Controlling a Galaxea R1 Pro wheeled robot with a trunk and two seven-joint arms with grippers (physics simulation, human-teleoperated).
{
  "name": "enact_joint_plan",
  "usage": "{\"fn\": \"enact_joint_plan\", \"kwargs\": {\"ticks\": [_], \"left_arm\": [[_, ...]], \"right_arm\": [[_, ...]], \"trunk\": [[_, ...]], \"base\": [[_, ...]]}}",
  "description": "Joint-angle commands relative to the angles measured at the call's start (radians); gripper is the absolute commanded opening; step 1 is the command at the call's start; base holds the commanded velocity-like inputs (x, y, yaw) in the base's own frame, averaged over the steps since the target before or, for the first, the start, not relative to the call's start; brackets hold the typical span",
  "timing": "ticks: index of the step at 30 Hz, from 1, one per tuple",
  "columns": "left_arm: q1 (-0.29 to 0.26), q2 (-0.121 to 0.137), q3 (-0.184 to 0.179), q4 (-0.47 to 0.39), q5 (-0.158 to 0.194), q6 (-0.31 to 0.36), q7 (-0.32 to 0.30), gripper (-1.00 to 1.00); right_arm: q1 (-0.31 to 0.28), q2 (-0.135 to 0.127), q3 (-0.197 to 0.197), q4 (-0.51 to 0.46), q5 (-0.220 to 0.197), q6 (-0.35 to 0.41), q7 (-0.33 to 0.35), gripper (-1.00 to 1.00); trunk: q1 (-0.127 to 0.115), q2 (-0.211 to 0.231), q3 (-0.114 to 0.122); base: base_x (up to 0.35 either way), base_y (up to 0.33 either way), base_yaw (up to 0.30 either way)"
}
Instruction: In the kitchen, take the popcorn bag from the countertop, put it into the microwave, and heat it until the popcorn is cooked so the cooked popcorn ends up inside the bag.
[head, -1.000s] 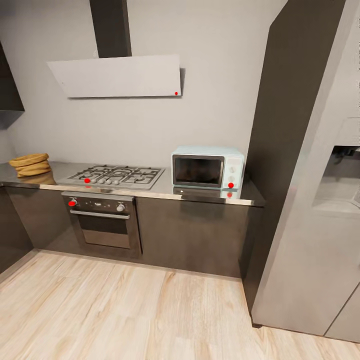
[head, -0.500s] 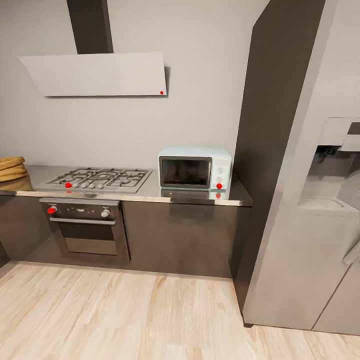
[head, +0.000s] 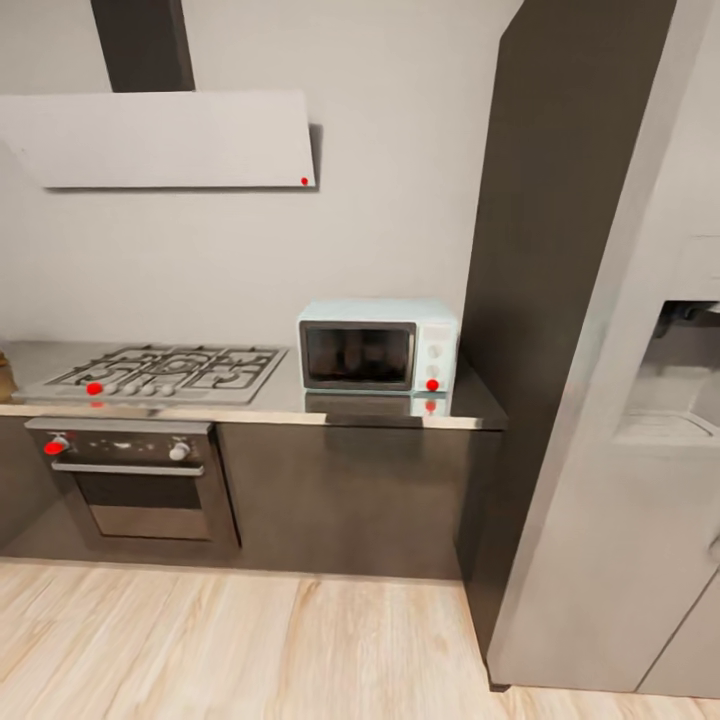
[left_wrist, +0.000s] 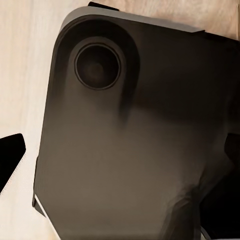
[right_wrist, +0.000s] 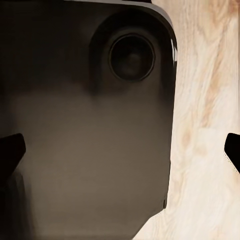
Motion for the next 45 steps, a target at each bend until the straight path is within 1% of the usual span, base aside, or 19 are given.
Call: {"fn": "enact_joint_plan", "kwargs": {"ticks": [1, 25, 45], "left_arm": [[0.0, 0.0, 0.0, 0.0, 0.007, -0.002, -0.001, 1.0], [0.0, 0.0, -0.001, 0.0, 0.007, -0.002, -0.001, 1.0], [0.0, 0.0, 0.0, 0.0, 0.007, -0.002, 0.0, 1.0]], "right_arm": [[0.0, 0.0, 0.0, 0.0, -0.001, -0.003, 0.0, 1.0], [0.0, -0.002, 0.0, 0.001, -0.001, -0.003, 0.0, 1.0], [0.0, 0.0, 0.0, 0.001, -0.003, -0.003, 0.0, 1.0]], "trunk": [[0.001, 0.0, -0.001], [0.001, 0.0, -0.001], [0.001, 0.0, -0.001]], "base": [[0.303, 0.0, -0.02], [0.294, 0.0, -0.001], [0.015, 0.0, -0.111]]}}
